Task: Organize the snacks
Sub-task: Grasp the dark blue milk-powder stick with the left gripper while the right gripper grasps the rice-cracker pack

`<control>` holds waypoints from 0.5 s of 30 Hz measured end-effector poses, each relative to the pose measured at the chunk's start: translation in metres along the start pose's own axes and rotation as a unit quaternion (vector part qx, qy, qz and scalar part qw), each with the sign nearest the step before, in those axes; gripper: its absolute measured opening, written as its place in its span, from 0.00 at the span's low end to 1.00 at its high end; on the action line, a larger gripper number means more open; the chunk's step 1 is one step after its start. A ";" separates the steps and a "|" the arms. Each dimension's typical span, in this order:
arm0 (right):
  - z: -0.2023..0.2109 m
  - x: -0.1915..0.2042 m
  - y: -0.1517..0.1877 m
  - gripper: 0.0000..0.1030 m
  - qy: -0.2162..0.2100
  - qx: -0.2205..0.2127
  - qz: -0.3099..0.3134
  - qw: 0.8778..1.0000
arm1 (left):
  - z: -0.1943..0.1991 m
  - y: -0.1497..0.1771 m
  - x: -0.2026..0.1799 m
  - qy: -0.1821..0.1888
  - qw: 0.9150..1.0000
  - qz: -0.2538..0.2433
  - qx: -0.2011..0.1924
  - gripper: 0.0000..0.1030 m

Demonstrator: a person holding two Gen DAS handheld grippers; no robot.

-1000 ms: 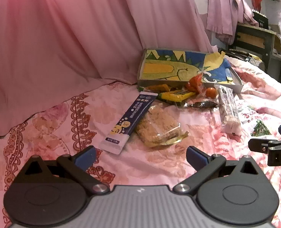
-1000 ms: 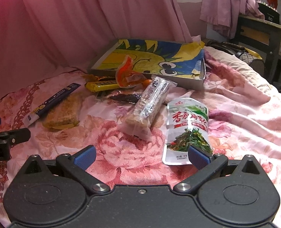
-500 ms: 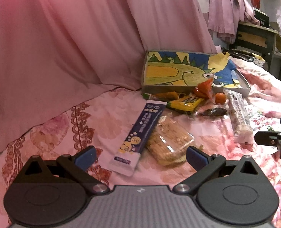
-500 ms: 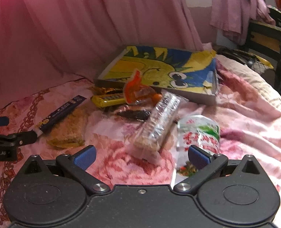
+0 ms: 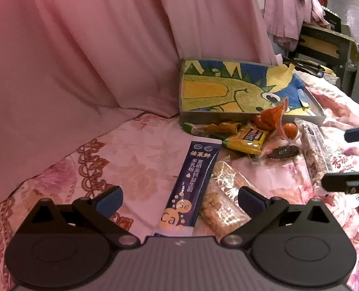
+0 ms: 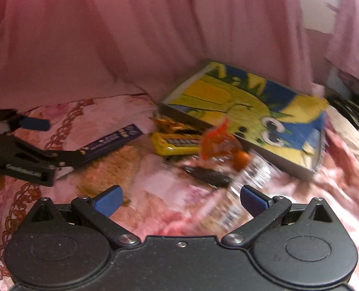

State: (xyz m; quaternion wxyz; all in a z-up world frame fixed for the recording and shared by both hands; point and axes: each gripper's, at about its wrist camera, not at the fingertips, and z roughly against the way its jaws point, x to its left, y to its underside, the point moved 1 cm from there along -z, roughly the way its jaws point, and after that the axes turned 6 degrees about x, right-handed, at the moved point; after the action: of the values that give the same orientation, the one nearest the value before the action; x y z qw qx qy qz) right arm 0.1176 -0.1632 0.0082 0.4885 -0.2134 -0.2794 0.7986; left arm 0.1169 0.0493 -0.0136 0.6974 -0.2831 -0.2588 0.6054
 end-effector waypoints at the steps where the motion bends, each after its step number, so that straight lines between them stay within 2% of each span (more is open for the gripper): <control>1: -0.003 0.004 -0.003 0.99 -0.005 0.000 0.011 1.000 | -0.003 -0.002 0.001 0.005 1.000 -0.002 0.002 1.00; 6: -0.013 0.030 -0.007 0.99 -0.031 -0.019 0.070 0.997 | -0.014 -0.014 0.008 0.023 0.999 -0.022 0.006 1.00; 9: -0.020 0.041 -0.005 0.99 -0.043 -0.033 0.067 0.996 | -0.023 -0.019 0.011 0.041 0.998 -0.035 0.022 1.00; 12: -0.033 0.052 -0.004 0.99 -0.034 -0.027 0.065 0.997 | -0.034 -0.022 0.013 0.058 0.997 -0.041 0.042 0.99; 15: -0.046 0.059 -0.004 0.99 -0.036 -0.019 0.059 0.997 | -0.047 -0.026 0.012 0.074 0.994 -0.047 0.063 0.94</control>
State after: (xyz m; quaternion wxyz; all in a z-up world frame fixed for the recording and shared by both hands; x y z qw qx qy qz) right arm 0.1225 -0.0978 -0.0278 0.4261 -0.2104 -0.2989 0.8276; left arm 0.1691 0.0550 -0.0281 0.7589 -0.2702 -0.1803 0.5644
